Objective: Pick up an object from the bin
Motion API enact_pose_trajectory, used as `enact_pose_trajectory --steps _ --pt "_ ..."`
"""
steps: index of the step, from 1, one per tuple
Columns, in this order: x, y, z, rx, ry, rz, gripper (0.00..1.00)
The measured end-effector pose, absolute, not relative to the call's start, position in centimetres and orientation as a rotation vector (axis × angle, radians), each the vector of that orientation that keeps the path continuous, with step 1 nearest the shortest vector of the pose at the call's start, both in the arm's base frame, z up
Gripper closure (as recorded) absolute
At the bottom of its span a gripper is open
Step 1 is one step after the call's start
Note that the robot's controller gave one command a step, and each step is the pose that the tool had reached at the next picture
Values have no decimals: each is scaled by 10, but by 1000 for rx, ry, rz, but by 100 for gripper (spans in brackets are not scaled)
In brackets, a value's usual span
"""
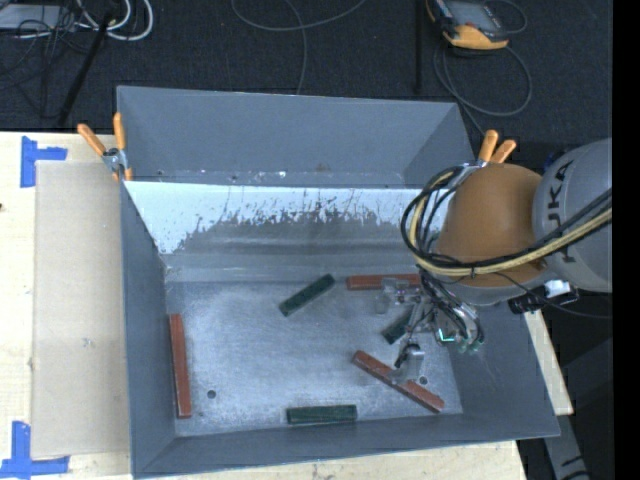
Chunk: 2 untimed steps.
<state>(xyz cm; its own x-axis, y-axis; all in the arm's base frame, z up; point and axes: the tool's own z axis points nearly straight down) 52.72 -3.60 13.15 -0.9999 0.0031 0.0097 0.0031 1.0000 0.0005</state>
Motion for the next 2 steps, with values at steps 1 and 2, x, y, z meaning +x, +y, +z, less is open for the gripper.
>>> enact_pose_trajectory --steps 1,2 --pt "479 -48 156 -136 -3134 -1 0" --pt "473 -82 146 -259 -3127 0 0"
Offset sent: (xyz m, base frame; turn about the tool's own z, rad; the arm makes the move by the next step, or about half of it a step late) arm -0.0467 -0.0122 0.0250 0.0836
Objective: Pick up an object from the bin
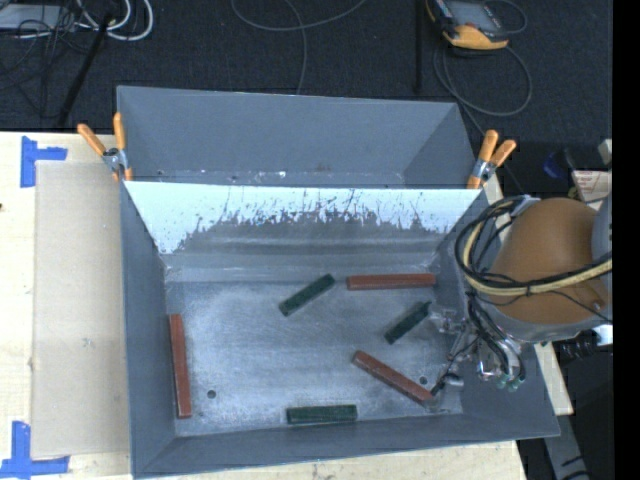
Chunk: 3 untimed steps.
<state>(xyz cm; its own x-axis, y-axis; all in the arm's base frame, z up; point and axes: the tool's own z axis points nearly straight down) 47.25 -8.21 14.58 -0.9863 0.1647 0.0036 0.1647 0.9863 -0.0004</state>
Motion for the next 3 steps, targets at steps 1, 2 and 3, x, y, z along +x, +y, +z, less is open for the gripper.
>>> enact_pose_trajectory --steps 1,2,3 --pt "471 -71 124 -510 -3095 -2 0" --pt "471 -78 69 -696 -3066 -2 0" --pt "472 -77 69 -692 -3068 -1 0"
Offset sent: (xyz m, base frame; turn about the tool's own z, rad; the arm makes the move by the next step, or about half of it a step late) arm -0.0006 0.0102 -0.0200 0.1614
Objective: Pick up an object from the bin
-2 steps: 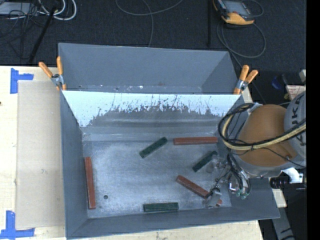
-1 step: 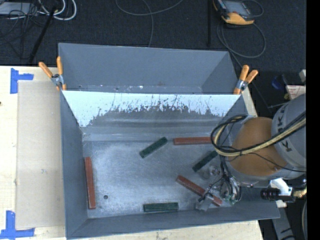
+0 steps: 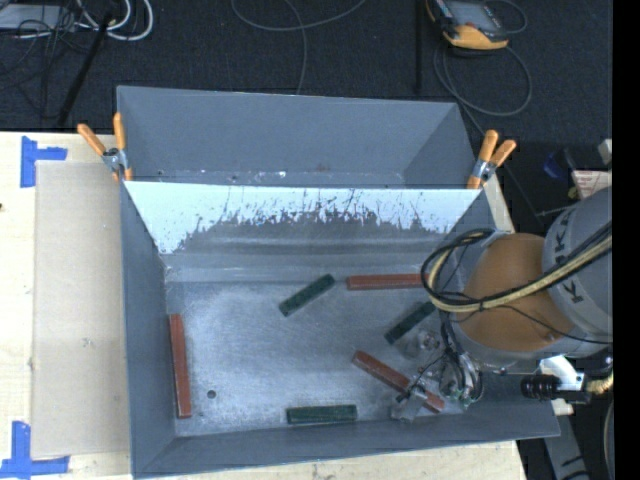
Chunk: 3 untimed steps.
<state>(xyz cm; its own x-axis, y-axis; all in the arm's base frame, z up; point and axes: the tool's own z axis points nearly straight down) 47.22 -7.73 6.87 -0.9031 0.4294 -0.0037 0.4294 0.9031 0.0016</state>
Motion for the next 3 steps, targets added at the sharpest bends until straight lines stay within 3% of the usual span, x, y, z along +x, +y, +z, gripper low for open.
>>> enact_pose_trajectory --steps 1,2,3 --pt "471 -77 68 689 3065 0 100" --pt "471 -77 90 682 3066 1 100" --pt "473 -77 171 673 3062 1 100"
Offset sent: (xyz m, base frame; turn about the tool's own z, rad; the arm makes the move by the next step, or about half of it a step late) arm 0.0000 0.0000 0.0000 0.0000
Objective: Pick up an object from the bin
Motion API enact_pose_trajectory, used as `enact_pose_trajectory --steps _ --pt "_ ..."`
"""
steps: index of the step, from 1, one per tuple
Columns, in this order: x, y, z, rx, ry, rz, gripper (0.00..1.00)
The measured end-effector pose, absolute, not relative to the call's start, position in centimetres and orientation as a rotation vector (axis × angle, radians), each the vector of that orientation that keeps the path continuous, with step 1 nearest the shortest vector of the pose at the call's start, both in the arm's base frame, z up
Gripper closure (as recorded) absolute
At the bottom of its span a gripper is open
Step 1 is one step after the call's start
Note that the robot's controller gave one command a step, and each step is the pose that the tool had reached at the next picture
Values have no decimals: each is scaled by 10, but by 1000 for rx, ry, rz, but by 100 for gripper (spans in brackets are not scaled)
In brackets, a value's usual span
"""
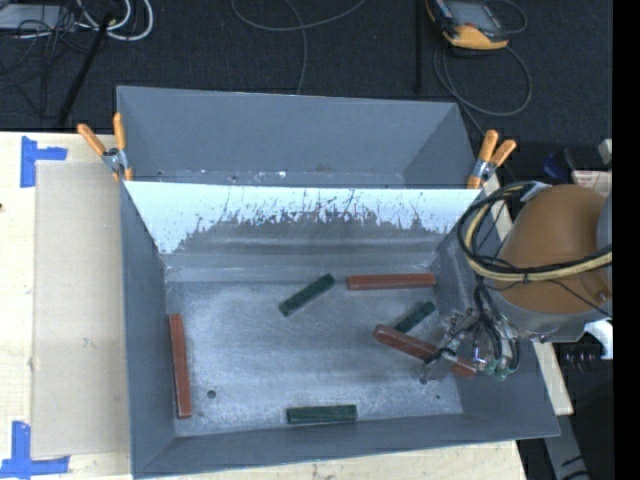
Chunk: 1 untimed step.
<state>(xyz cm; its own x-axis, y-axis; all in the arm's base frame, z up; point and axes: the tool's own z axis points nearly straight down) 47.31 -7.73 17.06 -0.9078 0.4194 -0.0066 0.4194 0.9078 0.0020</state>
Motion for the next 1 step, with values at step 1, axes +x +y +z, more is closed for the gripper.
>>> enact_pose_trajectory --steps 1 --pt "474 -77 192 665 3068 1 100"
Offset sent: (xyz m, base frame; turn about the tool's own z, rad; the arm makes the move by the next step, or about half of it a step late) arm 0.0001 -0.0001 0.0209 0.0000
